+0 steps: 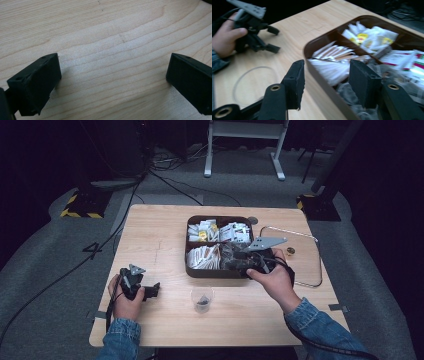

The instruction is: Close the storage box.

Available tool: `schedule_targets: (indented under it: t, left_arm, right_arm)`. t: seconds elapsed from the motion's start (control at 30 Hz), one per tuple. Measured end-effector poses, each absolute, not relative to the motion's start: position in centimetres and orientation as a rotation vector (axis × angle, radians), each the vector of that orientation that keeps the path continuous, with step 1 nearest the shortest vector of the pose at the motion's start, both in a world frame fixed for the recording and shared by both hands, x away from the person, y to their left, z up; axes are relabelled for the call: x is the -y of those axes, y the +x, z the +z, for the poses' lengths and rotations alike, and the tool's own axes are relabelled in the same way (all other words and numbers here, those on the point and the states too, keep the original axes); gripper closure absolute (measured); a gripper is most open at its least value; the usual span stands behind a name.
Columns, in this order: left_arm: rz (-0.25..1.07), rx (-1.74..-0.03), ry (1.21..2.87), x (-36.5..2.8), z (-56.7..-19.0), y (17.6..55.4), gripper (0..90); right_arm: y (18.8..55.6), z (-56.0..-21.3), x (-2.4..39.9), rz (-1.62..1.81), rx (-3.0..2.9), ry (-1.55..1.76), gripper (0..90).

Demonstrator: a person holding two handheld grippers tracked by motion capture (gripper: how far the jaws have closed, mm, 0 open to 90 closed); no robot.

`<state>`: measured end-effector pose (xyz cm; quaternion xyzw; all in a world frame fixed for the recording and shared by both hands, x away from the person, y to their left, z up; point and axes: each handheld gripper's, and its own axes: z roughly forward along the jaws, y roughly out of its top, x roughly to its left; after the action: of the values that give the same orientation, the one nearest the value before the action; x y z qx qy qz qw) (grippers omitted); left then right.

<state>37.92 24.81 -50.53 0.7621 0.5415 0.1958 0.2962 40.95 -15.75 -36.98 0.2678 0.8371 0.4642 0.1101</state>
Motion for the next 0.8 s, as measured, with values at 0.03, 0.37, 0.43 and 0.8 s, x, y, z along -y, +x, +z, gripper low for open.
schedule_targets:
  t: [0.03,0.37,0.43,0.8]
  left_arm:
    - [0.515,-1.440,2.025,-24.8,-50.5,37.9,0.1]
    - [0.517,-1.436,2.028,-25.1,-50.5,38.0,0.1]
    - [0.515,-1.432,2.030,-25.1,-50.5,38.0,0.2]
    - [0.511,-1.414,2.042,-25.4,-50.5,38.1,0.2]
  right_arm:
    - [41.1,-37.0,16.0,1.358,-2.451,0.797,46.6]
    - [43.9,-37.3,19.8,1.298,-2.349,0.930,43.8]
    - [44.4,-37.4,20.4,1.294,-2.330,0.957,43.4]
    - [46.8,-38.1,23.6,1.246,-2.250,1.067,41.3]
